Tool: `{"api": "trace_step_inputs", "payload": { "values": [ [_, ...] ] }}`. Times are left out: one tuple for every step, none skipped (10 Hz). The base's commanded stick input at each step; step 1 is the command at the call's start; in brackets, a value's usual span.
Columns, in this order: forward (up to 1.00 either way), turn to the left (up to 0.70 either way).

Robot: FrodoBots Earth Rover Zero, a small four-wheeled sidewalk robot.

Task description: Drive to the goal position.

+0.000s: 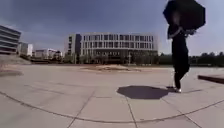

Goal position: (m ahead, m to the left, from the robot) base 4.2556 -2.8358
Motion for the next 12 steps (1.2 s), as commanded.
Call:
{"api": "trace_step_inputs", "payload": {
  "values": [
    [0.7,-0.01],
    [0.7,-0.03],
    [0.7,-0.12],
    [0.7,-0.26],
    [0.7,-0.26],
    [0.7,-0.26],
    [0.7,-0.26],
    [0.7,-0.26],
    [0.7,-0.26],
    [0.7,-0.26],
    [0.7,-0.26],
    [0.7,-0.26]
  ]
}}
